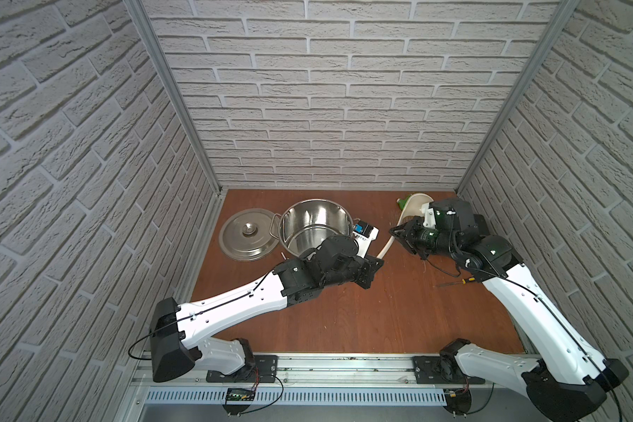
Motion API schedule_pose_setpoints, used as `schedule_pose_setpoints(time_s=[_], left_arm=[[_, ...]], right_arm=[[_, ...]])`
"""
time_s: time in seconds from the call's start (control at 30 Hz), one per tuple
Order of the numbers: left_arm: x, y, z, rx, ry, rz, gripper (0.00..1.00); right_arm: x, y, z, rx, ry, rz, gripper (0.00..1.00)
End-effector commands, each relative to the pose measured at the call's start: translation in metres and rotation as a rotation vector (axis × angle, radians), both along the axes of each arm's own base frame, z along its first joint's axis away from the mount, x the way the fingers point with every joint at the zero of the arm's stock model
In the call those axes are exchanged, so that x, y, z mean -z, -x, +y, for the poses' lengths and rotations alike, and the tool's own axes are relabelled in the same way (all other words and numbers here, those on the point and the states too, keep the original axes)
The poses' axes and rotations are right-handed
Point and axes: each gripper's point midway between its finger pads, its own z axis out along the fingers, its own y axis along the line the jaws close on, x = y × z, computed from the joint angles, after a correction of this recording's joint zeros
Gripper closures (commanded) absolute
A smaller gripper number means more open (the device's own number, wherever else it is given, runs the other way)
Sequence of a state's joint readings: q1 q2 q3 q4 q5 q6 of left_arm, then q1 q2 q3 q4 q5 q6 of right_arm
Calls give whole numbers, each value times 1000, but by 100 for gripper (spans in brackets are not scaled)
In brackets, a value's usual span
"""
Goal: Stir the soup with a spoon
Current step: Adjust the spoon.
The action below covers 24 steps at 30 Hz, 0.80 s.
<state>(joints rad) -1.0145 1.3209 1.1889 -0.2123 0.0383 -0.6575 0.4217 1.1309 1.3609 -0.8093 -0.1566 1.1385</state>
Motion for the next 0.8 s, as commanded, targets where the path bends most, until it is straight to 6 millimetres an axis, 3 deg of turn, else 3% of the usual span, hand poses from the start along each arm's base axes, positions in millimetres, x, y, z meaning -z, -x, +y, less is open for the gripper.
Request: schedule_pose_setpoints(time_s=[0.0,0.1,0.2,0.3,0.47,0.57,0.77], left_arm=[[-17,-2,0,-7,36,-9,100],[-12,-14,17,-73,-9,31,100],[-10,-26,49,-164,-79,47,100],[-20,-33,91,-243,-147,53,100],[-33,-19,170,-333,-392,64,100],[-32,-3,209,-362,-545,114,100],[-5,28,249,-311,-832,264,100]], right_arm=[[-11,-2,9,-47,-28,-63,82],[-27,-1,11,-75,-24,-119,39],[-58,4,2,-85,15,-222,20],[-92,13,-10,-80,64,-336,14],[-131,27,-36,-64,205,-450,12],[-138,28,-44,-78,298,-463,12],[-133,14,-44,-95,386,-464,11]])
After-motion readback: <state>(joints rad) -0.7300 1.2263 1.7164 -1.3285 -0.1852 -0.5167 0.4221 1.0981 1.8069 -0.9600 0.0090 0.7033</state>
